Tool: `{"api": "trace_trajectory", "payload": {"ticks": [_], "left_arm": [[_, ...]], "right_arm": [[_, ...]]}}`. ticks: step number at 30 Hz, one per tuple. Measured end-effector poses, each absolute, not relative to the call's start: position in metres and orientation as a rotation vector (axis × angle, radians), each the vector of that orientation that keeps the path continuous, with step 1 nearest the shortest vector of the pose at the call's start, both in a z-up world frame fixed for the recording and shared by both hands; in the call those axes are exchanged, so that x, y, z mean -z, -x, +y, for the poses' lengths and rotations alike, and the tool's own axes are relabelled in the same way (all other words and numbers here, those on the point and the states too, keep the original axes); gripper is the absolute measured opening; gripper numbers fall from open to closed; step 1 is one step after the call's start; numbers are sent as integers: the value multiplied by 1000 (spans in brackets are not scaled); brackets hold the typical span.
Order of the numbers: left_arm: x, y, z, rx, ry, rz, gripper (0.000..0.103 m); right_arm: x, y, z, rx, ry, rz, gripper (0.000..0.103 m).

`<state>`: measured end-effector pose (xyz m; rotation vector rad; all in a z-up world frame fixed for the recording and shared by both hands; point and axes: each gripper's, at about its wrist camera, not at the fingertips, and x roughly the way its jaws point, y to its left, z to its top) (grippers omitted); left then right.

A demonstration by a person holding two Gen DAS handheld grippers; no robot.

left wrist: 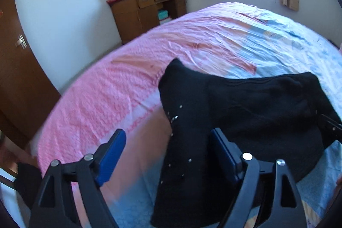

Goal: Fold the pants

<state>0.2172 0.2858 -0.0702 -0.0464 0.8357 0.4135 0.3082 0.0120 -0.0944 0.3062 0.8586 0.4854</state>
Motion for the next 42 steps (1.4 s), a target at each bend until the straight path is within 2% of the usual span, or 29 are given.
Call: {"api": "trace_trajectory", "payload": {"ticks": [5, 10, 16, 24, 28, 36, 42], "left_arm": [[71, -207, 285, -405, 41, 825, 88], [71, -202, 285, -414, 52, 829, 95], [74, -174, 305, -365, 170, 827, 102], [82, -123, 319, -396, 238, 811, 102], [76, -113, 308, -502, 115, 834, 98], [35, -85, 280, -467, 108, 690, 98], [6, -74, 236, -367, 32, 601, 99]], "right_arm": [[85, -292, 9, -430, -299, 817, 71], [51, -247, 32, -347, -75, 591, 71], [57, -244, 58, -415, 32, 616, 71], [79, -262, 33, -417, -128, 759, 71], [70, -243, 25, -404, -152, 693, 71], [29, -175, 24, -408, -183, 583, 71], [12, -133, 22, -393, -212, 586, 72]]}}
